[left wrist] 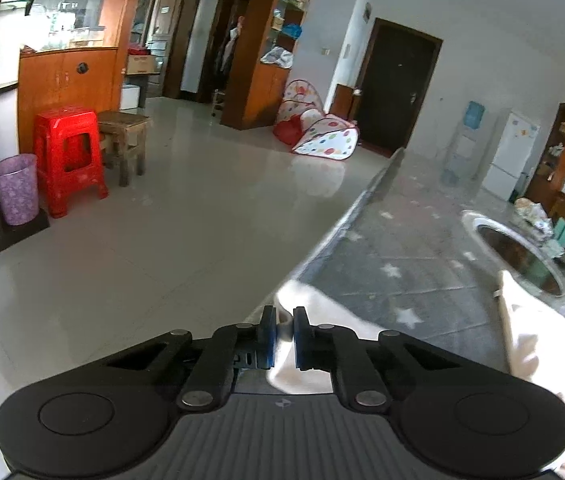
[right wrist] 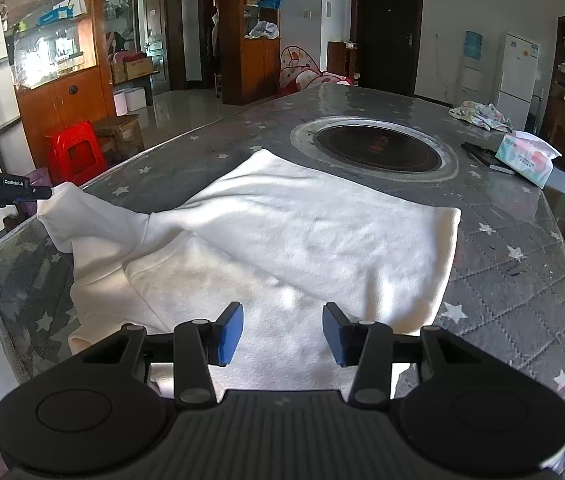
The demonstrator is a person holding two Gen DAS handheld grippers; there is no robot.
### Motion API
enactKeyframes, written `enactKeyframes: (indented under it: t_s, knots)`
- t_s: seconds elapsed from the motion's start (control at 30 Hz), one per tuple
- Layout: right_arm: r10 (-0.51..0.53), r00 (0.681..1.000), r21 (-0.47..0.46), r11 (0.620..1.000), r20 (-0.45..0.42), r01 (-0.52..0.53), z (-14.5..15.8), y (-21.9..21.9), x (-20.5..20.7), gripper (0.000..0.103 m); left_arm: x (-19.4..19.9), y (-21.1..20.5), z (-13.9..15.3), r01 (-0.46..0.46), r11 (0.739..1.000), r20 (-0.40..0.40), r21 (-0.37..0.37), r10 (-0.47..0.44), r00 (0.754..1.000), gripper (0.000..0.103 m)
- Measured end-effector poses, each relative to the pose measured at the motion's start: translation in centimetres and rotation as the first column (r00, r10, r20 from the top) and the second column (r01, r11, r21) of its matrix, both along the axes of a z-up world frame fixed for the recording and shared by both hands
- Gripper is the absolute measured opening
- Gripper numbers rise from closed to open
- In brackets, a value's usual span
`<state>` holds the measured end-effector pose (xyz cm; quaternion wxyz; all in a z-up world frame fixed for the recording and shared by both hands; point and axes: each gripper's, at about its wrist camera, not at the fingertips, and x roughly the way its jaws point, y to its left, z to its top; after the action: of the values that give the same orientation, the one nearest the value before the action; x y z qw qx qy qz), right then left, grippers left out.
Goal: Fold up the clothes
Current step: 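Move the left gripper to the other sleeve and grasp its cuff, then lift the sleeve with the left gripper, fold it across the body, release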
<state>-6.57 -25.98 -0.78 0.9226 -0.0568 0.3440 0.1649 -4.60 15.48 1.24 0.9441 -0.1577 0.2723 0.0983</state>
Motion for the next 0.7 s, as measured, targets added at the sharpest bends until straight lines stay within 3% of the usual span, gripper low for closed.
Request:
enactKeyframes:
  t_s: [0.23, 0.7]
  knots:
    - [-0.003, 1.0, 0.01, 1.0, 0.003, 0.003, 0.0, 0.0, -0.3, 0.044, 0.1, -1.9, 1.3, 0.056, 0.998, 0.016, -0.005, -0.056, 0.998, 0.009]
    - [-0.018, 1.0, 0.034, 0.999, 0.002, 0.018, -0.3, -0.6, -0.9, 0.044, 1.5, -6.1, 1.3, 0.107, 0.992, -0.044, 0.061, -0.104, 0.994, 0.008]
